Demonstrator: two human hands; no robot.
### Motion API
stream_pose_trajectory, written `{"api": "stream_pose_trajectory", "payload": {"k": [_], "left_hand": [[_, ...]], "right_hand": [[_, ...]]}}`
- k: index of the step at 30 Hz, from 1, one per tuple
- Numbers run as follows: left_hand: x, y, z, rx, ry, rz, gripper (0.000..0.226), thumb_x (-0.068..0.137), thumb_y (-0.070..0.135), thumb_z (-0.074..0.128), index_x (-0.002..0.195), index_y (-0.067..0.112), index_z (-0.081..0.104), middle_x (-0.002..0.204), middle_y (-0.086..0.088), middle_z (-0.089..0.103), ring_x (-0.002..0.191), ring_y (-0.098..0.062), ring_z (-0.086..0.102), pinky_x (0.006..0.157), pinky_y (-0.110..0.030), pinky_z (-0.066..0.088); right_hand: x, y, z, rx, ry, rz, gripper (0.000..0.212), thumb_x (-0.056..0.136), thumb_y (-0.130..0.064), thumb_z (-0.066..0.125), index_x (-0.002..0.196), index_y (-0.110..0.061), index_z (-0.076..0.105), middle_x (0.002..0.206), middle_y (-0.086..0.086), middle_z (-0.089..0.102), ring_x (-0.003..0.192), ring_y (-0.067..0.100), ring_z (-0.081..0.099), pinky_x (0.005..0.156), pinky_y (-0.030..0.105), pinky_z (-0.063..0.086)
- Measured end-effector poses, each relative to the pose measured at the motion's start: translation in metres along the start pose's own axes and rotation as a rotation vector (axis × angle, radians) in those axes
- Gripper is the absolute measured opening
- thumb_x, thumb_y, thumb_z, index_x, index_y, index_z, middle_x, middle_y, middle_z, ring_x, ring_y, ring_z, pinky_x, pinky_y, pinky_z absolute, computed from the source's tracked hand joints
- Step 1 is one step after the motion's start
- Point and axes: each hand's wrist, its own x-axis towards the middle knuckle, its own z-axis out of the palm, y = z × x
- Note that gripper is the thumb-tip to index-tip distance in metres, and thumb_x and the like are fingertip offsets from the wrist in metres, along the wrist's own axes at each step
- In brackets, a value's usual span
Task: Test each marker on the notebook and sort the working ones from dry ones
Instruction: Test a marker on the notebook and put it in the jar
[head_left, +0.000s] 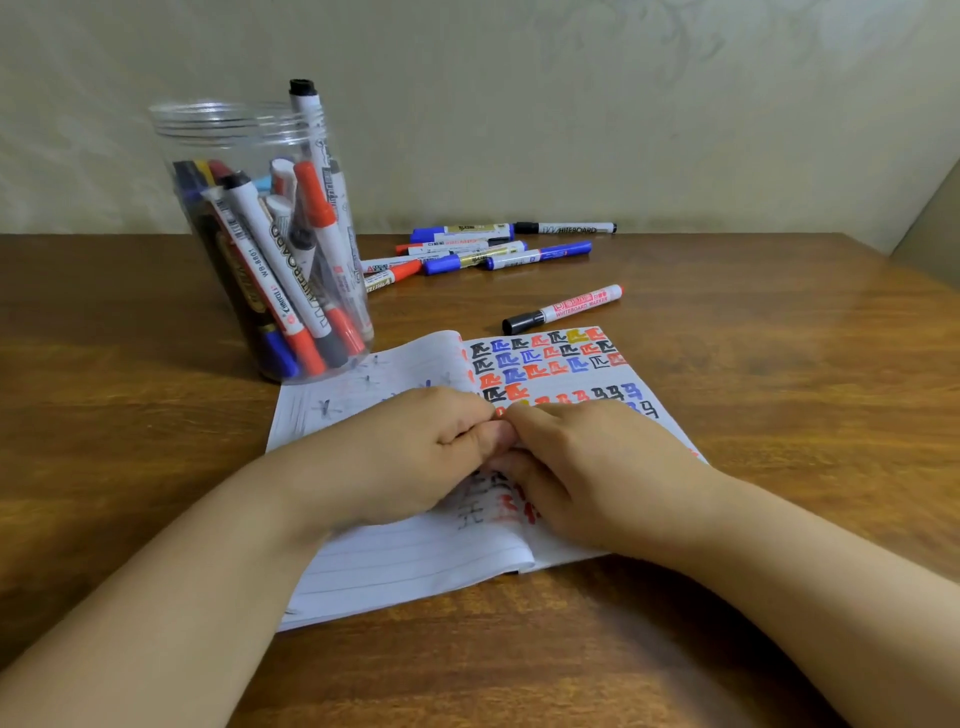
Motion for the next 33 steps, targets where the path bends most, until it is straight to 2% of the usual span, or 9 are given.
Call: {"api": "stream_pose_trajectory", "payload": {"k": [4,7,10,15,17,19,23,28,33], "left_hand": [[-0.001,-0.003,0.0,-0.115,-0.02,0.015,0.06,0.078,0.065,0.036,0.081,0.009,0.059,0.082,-0.017,0.063,0.071,-0.029,0.054,0.064,-0.041,0.045],[-0.001,-0.005,0.0,-0.143,-0.01,0.003,0.06,0.083,0.061,0.036,0.082,0.006,0.059,0.081,-0.02,0.061,0.066,-0.023,0.051,0.064,-0.039,0.044],[-0.004,-0.005,0.0,-0.221,-0.026,0.011,0.052,0.085,0.059,0.04,0.084,0.012,0.062,0.086,-0.019,0.063,0.075,-0.031,0.057,0.073,-0.048,0.047],[-0.002,0.002,0.0,-0.16,-0.002,-0.043,0.049,0.074,0.057,0.038,0.079,0.014,0.061,0.07,-0.004,0.059,0.063,-0.007,0.05,0.06,-0.027,0.041],[-0.001,0.003,-0.001,-0.13,0.025,-0.058,0.049,0.072,0.06,0.036,0.075,0.017,0.06,0.065,0.003,0.056,0.059,-0.006,0.049,0.059,-0.027,0.041],[0.0,0.0,0.0,-0.12,0.071,-0.073,0.048,0.071,0.063,0.034,0.072,0.022,0.06,0.066,-0.002,0.058,0.061,-0.015,0.052,0.063,-0.034,0.045],[0.0,-0.001,0.0,-0.178,0.19,-0.094,0.051,0.072,0.065,0.03,0.079,0.027,0.063,0.084,-0.008,0.068,0.082,-0.02,0.064,0.08,-0.044,0.051],[-0.003,0.015,0.003,-0.275,0.224,-0.043,0.029,0.089,0.047,0.034,0.08,0.029,0.054,0.07,0.026,0.062,0.071,0.01,0.056,0.061,-0.01,0.043],[-0.006,0.024,0.011,-0.205,0.192,0.05,0.012,0.089,0.037,0.049,0.089,0.049,0.052,0.097,0.029,0.06,0.093,0.012,0.055,0.079,-0.011,0.045]], "right_hand": [[0.001,-0.001,0.002,0.004,0.016,0.012,0.034,0.086,-0.036,0.036,0.073,-0.01,0.055,0.055,0.006,0.058,0.043,0.032,0.049,0.04,0.028,0.032],[0.0,-0.001,0.001,-0.003,0.003,0.008,0.037,0.087,-0.037,0.036,0.074,-0.01,0.058,0.054,0.006,0.059,0.042,0.031,0.05,0.041,0.026,0.029],[0.0,0.005,-0.001,-0.02,-0.017,-0.008,0.044,0.09,-0.043,0.033,0.08,-0.012,0.063,0.056,0.004,0.059,0.044,0.028,0.05,0.04,0.029,0.035],[0.0,0.005,-0.007,-0.051,-0.068,0.023,0.049,0.09,-0.053,0.026,0.085,-0.015,0.058,0.067,0.005,0.064,0.057,0.029,0.058,0.049,0.037,0.045],[0.004,0.003,-0.014,-0.066,-0.151,0.106,0.042,0.092,-0.057,0.03,0.095,-0.021,0.051,0.086,0.004,0.066,0.075,0.026,0.06,0.06,0.036,0.045],[0.003,0.003,-0.023,-0.045,-0.243,0.243,0.034,0.092,-0.056,0.038,0.11,-0.027,0.041,0.095,-0.001,0.063,0.081,0.02,0.058,0.063,0.034,0.044],[-0.007,0.012,-0.05,0.261,-0.245,0.491,0.027,0.096,-0.033,0.041,0.121,-0.03,0.031,0.089,-0.006,0.062,0.07,0.008,0.059,0.06,0.03,0.053],[-0.015,0.019,-0.085,0.503,-0.091,0.543,0.035,0.092,-0.02,0.055,0.11,-0.035,0.03,0.086,-0.006,0.073,0.071,0.007,0.067,0.067,0.026,0.058],[-0.039,0.024,-0.092,0.981,0.007,0.68,0.015,0.089,-0.018,0.051,0.096,-0.011,0.062,0.087,0.01,0.073,0.069,0.015,0.067,0.066,0.024,0.056]]}}
